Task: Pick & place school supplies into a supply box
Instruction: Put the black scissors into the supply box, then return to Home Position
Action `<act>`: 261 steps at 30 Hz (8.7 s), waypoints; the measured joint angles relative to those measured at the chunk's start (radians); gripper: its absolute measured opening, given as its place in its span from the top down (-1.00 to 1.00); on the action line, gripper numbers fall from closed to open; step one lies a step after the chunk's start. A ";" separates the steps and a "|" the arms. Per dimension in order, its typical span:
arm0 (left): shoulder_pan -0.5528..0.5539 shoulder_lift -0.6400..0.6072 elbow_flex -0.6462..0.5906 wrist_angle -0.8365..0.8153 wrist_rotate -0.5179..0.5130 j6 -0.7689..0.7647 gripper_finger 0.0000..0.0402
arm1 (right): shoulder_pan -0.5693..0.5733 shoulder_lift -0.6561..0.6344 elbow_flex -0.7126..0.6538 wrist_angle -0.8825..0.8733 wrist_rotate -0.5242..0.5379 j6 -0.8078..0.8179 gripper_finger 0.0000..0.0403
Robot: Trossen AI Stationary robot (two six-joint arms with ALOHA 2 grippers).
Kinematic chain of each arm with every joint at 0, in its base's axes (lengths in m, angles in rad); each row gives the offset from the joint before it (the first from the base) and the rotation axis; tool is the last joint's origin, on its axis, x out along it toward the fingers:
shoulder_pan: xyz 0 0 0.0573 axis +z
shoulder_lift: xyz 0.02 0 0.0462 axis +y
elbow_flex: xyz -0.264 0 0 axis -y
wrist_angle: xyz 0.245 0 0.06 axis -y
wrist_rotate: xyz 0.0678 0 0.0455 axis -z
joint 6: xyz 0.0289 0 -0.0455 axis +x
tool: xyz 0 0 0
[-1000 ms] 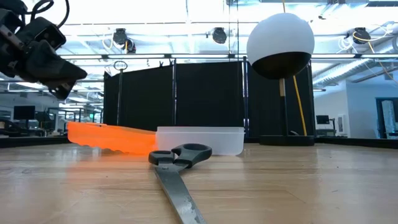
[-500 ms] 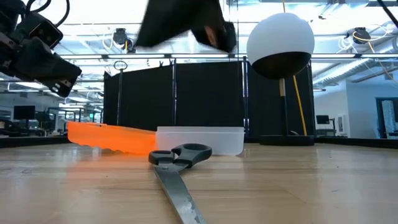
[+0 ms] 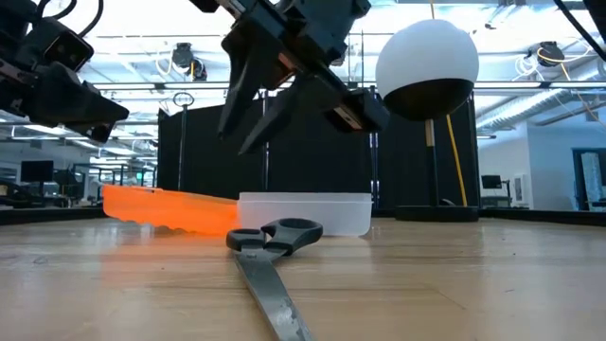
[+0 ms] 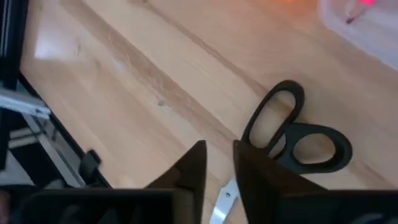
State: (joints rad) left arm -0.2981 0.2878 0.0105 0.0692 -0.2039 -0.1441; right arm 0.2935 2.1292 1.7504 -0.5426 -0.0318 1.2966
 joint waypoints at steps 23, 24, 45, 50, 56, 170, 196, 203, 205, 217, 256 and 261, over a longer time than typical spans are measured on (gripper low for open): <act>0.000 0.000 0.000 0.012 -0.007 0.012 0.96 | 0.025 0.000 -0.111 0.001 0.052 0.184 0.38; 0.000 0.000 0.000 0.012 -0.007 0.011 0.96 | 0.025 0.000 -0.122 0.005 0.045 0.184 0.38; 0.000 0.000 0.000 0.008 -0.007 0.009 0.96 | 0.020 -0.023 -0.212 0.011 -0.021 0.102 0.38; 0.000 0.000 0.000 0.008 -0.007 0.009 0.96 | 0.027 -0.055 -0.217 0.003 0.031 0.105 0.41; 0.000 0.000 0.000 0.008 -0.006 0.010 0.96 | 0.042 -0.092 -0.215 0.051 0.098 0.102 0.48; 0.000 0.000 0.000 0.000 0.004 0.005 0.96 | 0.035 -0.109 -0.231 -0.062 0.172 -0.090 0.99; 0.000 0.000 0.000 0.009 0.040 -0.001 0.96 | -0.311 -0.285 -0.224 0.086 0.396 -0.158 1.00; 0.000 0.000 0.000 0.008 0.075 0.004 0.96 | -0.392 -0.285 -0.258 0.086 0.448 -0.125 1.00; 0.000 0.000 0.000 0.008 0.075 0.004 0.96 | -0.396 -0.285 -0.285 0.087 0.418 -0.111 1.00; 0.000 0.000 0.000 0.033 0.064 0.035 0.96 | -0.377 -0.233 -0.367 0.151 0.394 -0.079 1.00; 0.000 0.000 0.000 0.008 0.069 0.031 0.96 | -0.402 -0.145 -0.366 0.195 0.209 -0.177 0.17; 0.000 0.000 0.000 -0.015 0.069 0.031 0.96 | -0.398 -0.193 -0.366 0.180 0.211 -0.231 0.15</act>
State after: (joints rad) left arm -0.2978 0.2878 0.0109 0.0544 -0.1349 -0.1127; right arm -0.1043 1.9360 1.3846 -0.3631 0.1794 1.0655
